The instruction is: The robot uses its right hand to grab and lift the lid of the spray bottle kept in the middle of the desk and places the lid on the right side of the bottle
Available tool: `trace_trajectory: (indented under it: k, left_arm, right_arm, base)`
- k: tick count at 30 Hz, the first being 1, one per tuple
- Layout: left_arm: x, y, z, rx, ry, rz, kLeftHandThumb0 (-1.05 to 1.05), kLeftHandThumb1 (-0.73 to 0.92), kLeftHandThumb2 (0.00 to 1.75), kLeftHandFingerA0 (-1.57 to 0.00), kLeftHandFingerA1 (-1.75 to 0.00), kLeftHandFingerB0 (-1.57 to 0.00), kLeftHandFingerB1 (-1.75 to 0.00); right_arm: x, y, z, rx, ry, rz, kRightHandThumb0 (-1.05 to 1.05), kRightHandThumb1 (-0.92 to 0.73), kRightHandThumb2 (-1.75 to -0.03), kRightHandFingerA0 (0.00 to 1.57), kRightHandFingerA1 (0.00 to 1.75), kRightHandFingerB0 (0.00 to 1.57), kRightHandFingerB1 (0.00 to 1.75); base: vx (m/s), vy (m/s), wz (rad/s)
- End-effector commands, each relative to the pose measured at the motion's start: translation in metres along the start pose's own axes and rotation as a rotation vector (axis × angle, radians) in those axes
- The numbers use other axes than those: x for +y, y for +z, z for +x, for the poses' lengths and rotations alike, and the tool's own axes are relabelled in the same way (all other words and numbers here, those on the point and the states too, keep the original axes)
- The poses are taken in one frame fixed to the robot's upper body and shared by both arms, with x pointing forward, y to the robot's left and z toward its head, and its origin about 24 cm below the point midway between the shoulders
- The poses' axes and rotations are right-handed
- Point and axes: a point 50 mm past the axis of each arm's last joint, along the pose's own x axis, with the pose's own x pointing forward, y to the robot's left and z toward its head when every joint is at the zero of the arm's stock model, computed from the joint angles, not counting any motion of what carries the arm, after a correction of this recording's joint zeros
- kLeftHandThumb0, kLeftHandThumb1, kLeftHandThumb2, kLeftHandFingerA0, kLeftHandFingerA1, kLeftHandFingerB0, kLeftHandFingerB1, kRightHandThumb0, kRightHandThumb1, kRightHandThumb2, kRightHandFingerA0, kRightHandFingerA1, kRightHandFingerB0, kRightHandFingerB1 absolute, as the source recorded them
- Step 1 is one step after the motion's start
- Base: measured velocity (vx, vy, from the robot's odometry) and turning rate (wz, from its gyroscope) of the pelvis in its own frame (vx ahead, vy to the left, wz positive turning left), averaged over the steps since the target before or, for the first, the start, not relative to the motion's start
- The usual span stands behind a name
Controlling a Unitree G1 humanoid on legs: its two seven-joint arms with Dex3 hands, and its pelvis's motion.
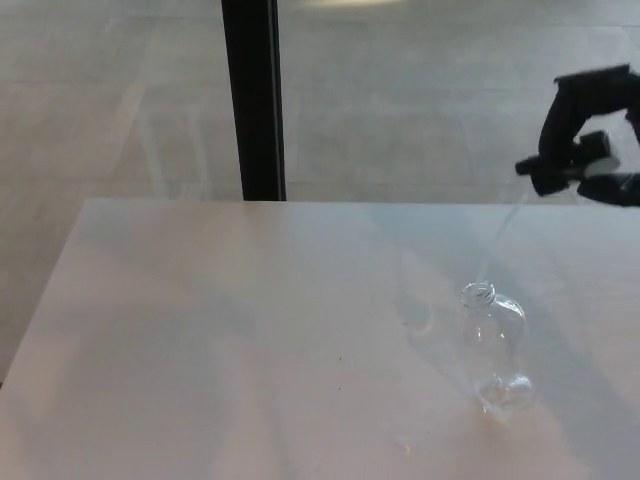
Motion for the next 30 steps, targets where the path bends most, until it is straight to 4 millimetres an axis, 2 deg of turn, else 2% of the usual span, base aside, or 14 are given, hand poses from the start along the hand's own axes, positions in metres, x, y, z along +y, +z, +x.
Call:
trace_trajectory:
  k: [1,5,6,10,11,14,15,16,17,18,20,21,27,30]
  left_arm:
    - [0.005,0.001,-0.003,-0.026,0.006,0.012,-1.05,0.46,0.85,-0.60,-1.15,-0.44,-1.07]
    - [0.005,0.001,-0.003,-0.022,0.006,0.010,-1.05,0.46,0.84,-0.60,-1.15,-0.42,-1.05]
    - [0.006,0.001,-0.003,-0.023,0.002,0.014,-1.05,0.45,0.86,-0.58,-1.18,-0.40,-1.11]
    - [0.006,0.000,-0.004,-0.026,0.002,0.017,-1.05,0.45,0.84,-0.66,-1.18,-0.44,-1.07]
    - [0.008,0.000,-0.004,-0.019,0.014,0.013,-1.05,0.46,0.81,-0.60,-1.15,-0.44,-1.06]
    - [0.008,-0.002,-0.004,-0.012,0.025,0.001,-1.05,0.44,0.82,-0.61,-1.16,-0.44,-1.07]
    - [0.008,-0.002,-0.005,-0.013,0.019,0.009,-1.05,0.44,0.86,-0.60,-1.14,-0.43,-1.05]
    - [0.008,-0.002,-0.005,-0.012,0.018,0.011,-1.05,0.44,0.86,-0.60,-1.14,-0.43,-1.05]
    - [0.007,-0.003,-0.004,-0.005,0.024,0.016,-1.05,0.43,0.84,-0.64,-1.16,-0.45,-1.06]
    - [0.007,-0.004,-0.004,-0.006,0.024,0.012,-1.05,0.34,1.14,-0.66,-1.09,-0.41,-0.93]
    - [0.007,-0.003,-0.004,-0.007,0.023,0.009,-1.05,0.36,1.15,-0.67,-1.10,-0.48,-0.97]
    - [0.008,-0.004,-0.005,-0.007,0.019,0.010,-1.05,0.44,0.84,-0.59,-1.15,-0.43,-1.05]
    - [0.007,-0.005,-0.005,-0.010,0.008,0.010,-1.05,0.44,0.85,-0.59,-1.18,-0.41,-1.08]
    - [0.006,-0.005,-0.004,-0.009,0.009,0.010,-1.05,0.33,1.06,-0.64,-1.09,-0.46,-0.98]
  right_arm:
    - [-0.022,0.001,0.001,-0.060,0.032,0.068,-0.22,-0.57,-0.93,0.92,1.75,0.76,1.55]
    - [-0.040,0.001,0.000,-0.023,0.100,0.001,-0.19,-0.58,-0.97,1.04,1.69,0.87,1.36]
    - [-0.045,0.001,-0.001,-0.010,0.105,-0.015,-0.27,-0.61,-0.79,0.93,1.68,0.85,1.04]
    - [-0.054,-0.005,-0.003,-0.011,0.075,-0.004,-0.21,-0.58,-0.85,0.91,1.72,0.82,1.28]
    - [-0.056,-0.010,-0.004,0.008,0.051,0.018,-0.19,-0.46,-1.17,1.01,1.54,0.90,1.25]
    - [-0.061,-0.023,-0.008,0.053,0.006,0.047,-0.19,-0.50,-1.03,0.99,1.71,0.85,1.39]
    - [-0.060,-0.033,-0.013,0.090,-0.029,0.079,-0.31,-0.51,-1.13,1.20,1.36,0.97,1.20]
    - [-0.059,-0.036,-0.014,0.102,-0.038,0.095,-0.31,-0.51,-1.13,1.20,1.36,0.97,1.20]
    - [-0.057,-0.042,-0.017,0.124,-0.051,0.107,-0.24,-0.52,-1.12,0.95,1.75,0.82,1.45]
    - [-0.054,-0.047,-0.021,0.154,-0.046,0.121,-0.22,-0.53,-1.12,0.90,1.68,0.79,1.43]
    - [-0.046,-0.056,-0.028,0.213,-0.037,0.149,-0.18,-0.54,-1.09,0.90,1.66,0.79,1.42]
    - [-0.036,-0.064,-0.034,0.248,-0.034,0.168,-0.12,-0.55,-1.05,0.93,1.67,0.80,1.41]
    - [0.012,-0.088,-0.065,0.403,0.019,0.190,-0.08,-0.63,-0.92,0.80,1.75,0.73,1.39]
    - [0.053,-0.095,-0.085,0.538,0.072,0.208,-0.09,-0.63,-0.91,0.87,1.67,0.78,1.21]
  base:
    - [0.00,0.000,0.00]
    - [0.00,0.000,0.00]
    - [0.00,0.000,0.00]
    - [0.00,0.000,0.00]
    - [0.00,0.000,0.00]
    - [0.00,0.000,0.00]
    - [0.00,0.000,0.00]
    - [0.00,0.000,0.00]
    - [0.00,0.000,0.00]
    - [0.00,0.000,0.00]
    - [0.00,0.000,0.00]
    - [0.00,0.000,0.00]
    - [0.00,0.000,0.00]
    - [0.00,0.000,0.00]
